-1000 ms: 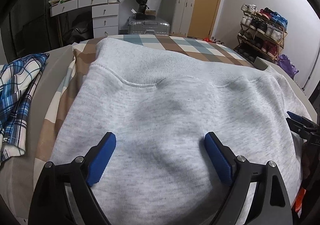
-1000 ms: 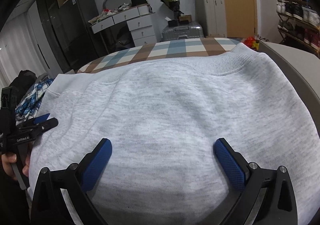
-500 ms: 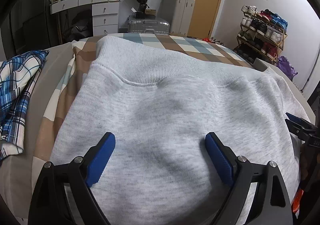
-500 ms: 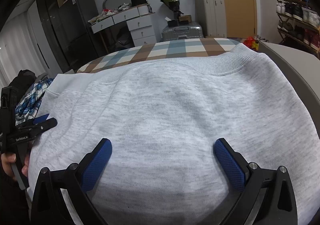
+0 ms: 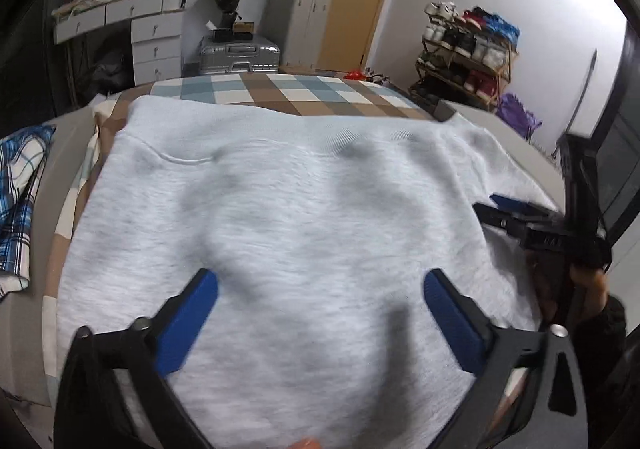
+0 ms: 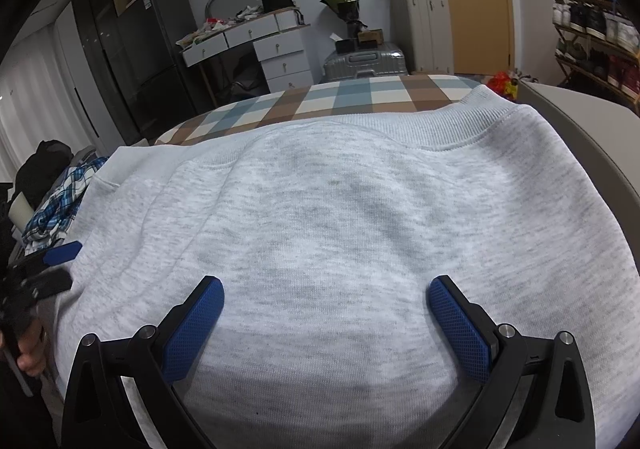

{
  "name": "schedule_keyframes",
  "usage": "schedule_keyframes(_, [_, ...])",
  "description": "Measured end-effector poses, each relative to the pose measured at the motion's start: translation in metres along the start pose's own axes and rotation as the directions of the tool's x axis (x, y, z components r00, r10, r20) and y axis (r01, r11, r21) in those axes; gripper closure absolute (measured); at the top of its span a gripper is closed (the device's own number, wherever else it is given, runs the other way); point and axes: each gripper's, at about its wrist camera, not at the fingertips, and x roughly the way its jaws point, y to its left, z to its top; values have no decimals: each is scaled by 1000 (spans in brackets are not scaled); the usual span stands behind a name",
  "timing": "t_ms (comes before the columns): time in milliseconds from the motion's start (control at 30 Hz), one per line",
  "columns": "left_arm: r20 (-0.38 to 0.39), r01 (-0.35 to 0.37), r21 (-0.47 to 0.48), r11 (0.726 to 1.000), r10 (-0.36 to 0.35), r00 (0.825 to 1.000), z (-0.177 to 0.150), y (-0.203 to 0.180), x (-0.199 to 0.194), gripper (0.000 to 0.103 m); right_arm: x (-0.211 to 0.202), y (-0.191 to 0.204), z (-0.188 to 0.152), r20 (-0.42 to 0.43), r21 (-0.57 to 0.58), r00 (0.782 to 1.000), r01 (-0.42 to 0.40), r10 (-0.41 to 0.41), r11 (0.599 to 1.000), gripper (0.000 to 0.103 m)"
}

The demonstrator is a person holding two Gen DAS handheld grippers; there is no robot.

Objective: Fold large clothes

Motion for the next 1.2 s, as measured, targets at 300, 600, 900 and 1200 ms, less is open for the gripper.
schedule_keyframes(300, [-25,-83,17,996,83,996,-6,5,27,1,0,1,0,-1,-1,1000,3,-3,1000,0])
schedule_keyframes(600, [-36,-71,5,997,71,997,-8,7,23,1,-9,21,-8,-80,17,993,92,-91,996,0])
schedule_keyframes(900, [-42,-83,11,997,83,996,-11,4,24,1,-28,49,-51,-96,-159,990,84,-100,984,0])
schedule_keyframes(1200, [-39,-127,16,992,127,991,-11,-1,20,1,-37,51,-74,-65,-179,995,61,-74,982,0])
